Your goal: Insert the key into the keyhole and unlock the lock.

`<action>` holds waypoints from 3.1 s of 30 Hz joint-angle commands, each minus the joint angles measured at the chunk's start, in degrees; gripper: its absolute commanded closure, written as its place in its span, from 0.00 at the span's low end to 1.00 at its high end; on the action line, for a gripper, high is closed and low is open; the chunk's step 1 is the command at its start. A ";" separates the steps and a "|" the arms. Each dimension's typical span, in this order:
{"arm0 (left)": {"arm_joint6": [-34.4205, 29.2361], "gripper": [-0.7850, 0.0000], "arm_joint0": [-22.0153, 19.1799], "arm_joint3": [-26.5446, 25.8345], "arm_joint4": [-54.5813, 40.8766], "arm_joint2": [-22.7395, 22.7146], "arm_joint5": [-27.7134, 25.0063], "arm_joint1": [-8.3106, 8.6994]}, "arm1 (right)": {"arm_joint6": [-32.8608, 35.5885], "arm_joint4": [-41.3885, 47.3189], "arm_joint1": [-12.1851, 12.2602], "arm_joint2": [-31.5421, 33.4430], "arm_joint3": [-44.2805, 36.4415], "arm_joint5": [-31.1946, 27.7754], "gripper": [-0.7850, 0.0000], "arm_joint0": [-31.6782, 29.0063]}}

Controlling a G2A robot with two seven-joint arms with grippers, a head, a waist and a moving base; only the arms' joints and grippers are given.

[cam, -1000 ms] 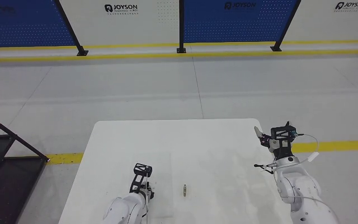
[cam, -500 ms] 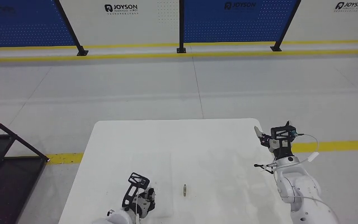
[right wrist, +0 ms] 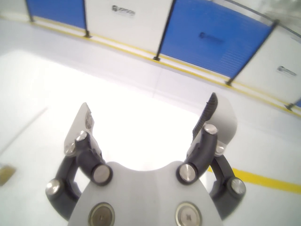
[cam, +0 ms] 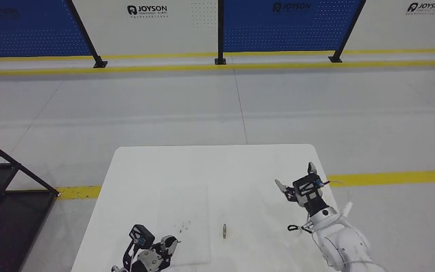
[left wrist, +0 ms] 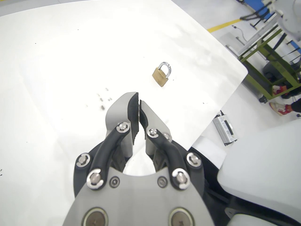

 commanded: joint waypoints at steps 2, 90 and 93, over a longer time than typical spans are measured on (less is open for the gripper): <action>-0.06 1.00 0.02 -0.06 0.10 0.05 0.15 -0.01 | 1.17 -4.90 -0.19 -6.19 -0.29 -2.77 0.00 -0.73; 15.40 1.00 -4.24 4.61 -9.22 7.68 -12.76 -0.23 | -40.44 22.70 -2.48 -18.99 21.19 -24.37 1.00 8.63; 15.40 1.00 -4.24 4.61 -9.22 7.68 -12.76 -0.23 | -40.44 22.70 -2.48 -18.99 21.19 -24.37 1.00 8.63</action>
